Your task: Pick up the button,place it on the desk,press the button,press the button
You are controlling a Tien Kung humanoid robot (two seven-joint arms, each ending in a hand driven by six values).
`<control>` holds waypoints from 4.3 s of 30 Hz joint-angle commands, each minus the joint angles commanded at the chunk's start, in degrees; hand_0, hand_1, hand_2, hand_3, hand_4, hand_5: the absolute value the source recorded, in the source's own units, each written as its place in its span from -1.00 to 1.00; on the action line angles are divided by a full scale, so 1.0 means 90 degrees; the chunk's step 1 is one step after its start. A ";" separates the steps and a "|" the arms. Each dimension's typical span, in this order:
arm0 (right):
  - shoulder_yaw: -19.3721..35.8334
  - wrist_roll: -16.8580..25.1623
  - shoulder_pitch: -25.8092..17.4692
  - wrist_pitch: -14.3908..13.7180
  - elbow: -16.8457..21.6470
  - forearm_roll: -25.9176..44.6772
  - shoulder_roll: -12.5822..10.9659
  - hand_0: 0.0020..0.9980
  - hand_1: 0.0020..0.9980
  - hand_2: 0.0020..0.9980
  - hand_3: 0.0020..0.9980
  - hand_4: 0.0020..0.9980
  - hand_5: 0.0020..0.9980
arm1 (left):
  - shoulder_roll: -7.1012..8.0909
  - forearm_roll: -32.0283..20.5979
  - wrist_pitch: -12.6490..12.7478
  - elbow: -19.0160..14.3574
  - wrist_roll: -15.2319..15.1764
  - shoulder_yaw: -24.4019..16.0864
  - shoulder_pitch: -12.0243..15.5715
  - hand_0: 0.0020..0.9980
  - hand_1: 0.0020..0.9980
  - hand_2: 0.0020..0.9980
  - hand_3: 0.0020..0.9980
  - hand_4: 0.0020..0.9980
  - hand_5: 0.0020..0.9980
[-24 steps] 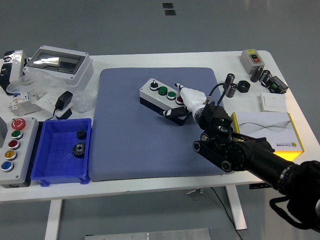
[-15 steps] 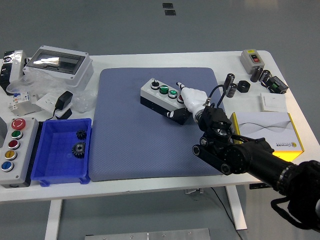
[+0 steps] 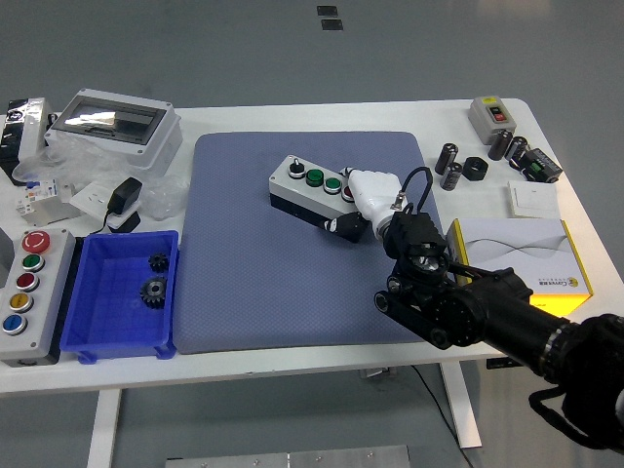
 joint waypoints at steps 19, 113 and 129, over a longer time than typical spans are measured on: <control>-0.0666 0.2556 -0.0095 0.0069 0.2958 0.1055 -0.2572 -0.91 -0.45 -0.36 -0.54 -1.00 -1.00 | -0.0062 -0.0173 -0.0004 0.0048 -0.0113 0.0103 0.0067 0.28 0.11 0.24 0.17 0.25 -0.64; -0.0496 0.1969 -0.0644 0.2007 0.3911 0.1245 -0.3677 0.78 0.85 0.86 1.00 0.23 -0.92 | -0.0068 0.0122 -0.0066 0.0045 -0.0064 -0.0008 0.0076 0.28 0.11 0.24 0.16 0.24 -0.66; -0.0534 0.1948 -0.0507 0.2236 0.4017 0.1607 -0.3806 1.00 1.00 1.00 1.00 0.73 -0.75 | -0.0049 0.0275 -0.0104 0.0047 -0.0042 -0.0060 0.0055 0.28 0.10 0.24 0.16 0.25 -0.73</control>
